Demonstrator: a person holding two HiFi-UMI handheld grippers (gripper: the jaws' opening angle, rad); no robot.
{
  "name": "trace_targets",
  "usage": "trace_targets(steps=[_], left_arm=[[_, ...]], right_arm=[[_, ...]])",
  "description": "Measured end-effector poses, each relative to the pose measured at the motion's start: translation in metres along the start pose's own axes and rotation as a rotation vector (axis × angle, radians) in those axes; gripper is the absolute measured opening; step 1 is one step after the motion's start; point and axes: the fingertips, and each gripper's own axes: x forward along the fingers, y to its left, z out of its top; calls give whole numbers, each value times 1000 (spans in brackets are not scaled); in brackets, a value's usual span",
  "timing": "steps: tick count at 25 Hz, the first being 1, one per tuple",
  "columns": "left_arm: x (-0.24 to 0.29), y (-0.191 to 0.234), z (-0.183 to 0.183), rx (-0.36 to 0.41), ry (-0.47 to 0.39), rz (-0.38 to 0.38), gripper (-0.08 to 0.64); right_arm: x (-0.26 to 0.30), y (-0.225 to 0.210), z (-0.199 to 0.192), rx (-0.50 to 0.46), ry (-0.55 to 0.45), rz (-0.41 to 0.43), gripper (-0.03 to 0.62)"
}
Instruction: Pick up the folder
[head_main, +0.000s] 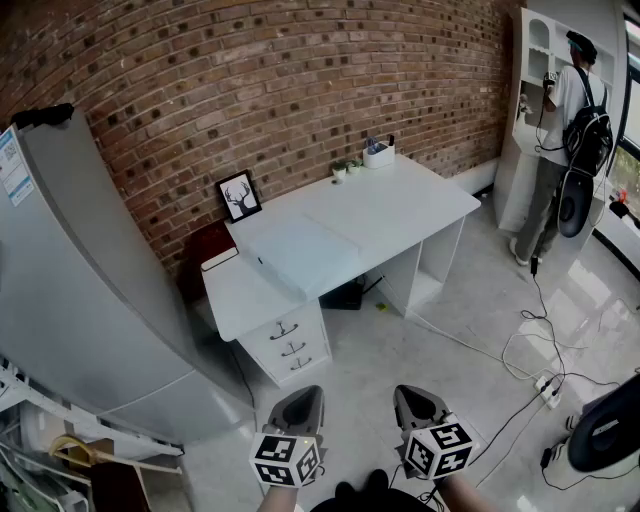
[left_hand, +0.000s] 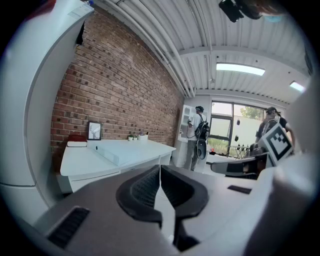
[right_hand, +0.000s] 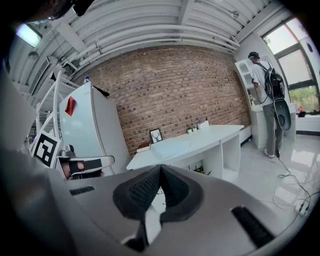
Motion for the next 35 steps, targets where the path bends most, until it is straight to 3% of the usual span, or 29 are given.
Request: trace_targets(steps=[12,15,17,25,35], left_arm=[[28,-23,-6,-40,13,-4,21],[35,-30,-8,-32,18,9,30],[39,-33,-9,-33,24,15,97],[55,-34,-6,-43,27,52,177],[131,-8,11,-36,34,34,195]], right_arm=[[-9,-53,11,51,-38,-61,3],[-13,-69,10,65,-31,-71,101],[-15,-76,9,83,-32,-66,124],[-12,-93,9,161,-10,-6,224],[39,-134,34,192,-35,-49,236]])
